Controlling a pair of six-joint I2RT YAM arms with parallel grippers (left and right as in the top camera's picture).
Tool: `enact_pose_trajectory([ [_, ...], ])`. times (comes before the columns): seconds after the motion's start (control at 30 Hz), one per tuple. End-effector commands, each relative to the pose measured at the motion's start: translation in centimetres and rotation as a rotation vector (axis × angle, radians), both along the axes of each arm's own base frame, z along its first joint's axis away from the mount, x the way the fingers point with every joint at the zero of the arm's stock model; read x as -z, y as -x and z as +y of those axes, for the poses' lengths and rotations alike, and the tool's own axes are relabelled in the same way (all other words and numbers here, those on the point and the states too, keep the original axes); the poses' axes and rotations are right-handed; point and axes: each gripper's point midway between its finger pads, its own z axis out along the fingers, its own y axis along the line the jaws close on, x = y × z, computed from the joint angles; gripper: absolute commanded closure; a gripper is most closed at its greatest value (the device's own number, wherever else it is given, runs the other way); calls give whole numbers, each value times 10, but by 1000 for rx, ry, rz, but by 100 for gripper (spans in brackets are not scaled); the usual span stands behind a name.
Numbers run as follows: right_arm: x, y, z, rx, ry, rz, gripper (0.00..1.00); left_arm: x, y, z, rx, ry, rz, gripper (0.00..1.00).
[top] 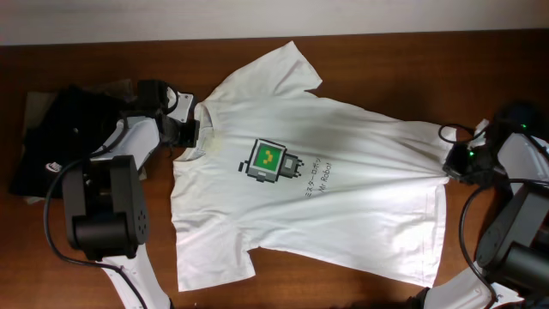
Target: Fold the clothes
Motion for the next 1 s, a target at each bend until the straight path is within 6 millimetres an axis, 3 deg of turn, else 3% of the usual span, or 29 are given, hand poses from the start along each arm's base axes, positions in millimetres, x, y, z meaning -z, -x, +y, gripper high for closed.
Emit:
enact_pose_trajectory([
  [0.0,-9,-9,-12,15,18,-43,91,37,17,8,-5,-50,95,100],
  [0.1,-19,-17,-15,4,15,-74,91,37,17,11,-22,-64,97,100],
  [0.13,-25,-20,-15,2,11,-81,71,34,13,14,-32,-59,89,99],
  [0.17,-36,-25,-8,-5,-32,-100,48,19,6,13,-29,-44,75,87],
  [0.2,-49,-32,-3,-13,-72,-128,45,-7,-1,10,-23,-26,53,76],
  [0.23,-61,-37,2,-19,-106,-149,44,-27,-6,7,-16,-13,32,73],
  [0.27,-84,-44,11,-31,-159,-181,44,-70,-17,-4,8,13,-31,72],
  [0.3,-104,-47,18,-39,-206,-206,44,-95,-23,-20,66,47,-87,80],
  [0.33,-120,-47,24,-45,-238,-218,44,-105,-28,-42,156,58,-142,95],
  [0.37,-134,-45,32,-53,-267,-232,44,-98,-30,-57,218,44,-155,100],
  [0.47,-161,-34,49,-64,-321,-266,44,-57,-42,-92,326,29,-169,100],
  [0.53,-177,-24,64,-90,-327,-273,44,-20,-46,-100,340,33,-139,100],
  [0.6,-186,-21,84,-159,-320,-278,44,5,-48,-98,334,25,-119,100],
  [0.67,-181,-22,101,-217,-294,-247,43,25,-57,-77,246,-49,-107,100],
  [0.7,-174,-22,100,-240,-223,-208,38,30,-64,-51,142,-117,-99,100],
  [0.8,-153,-15,103,-277,-121,-107,35,23,-78,11,-46,-145,-104,100],
  [0.83,-132,-5,99,-216,-110,-38,35,9,-86,28,-128,-89,-106,100],
  [0.97,-65,39,117,-180,-217,132,36,-57,-120,26,-102,11,-202,100],
])
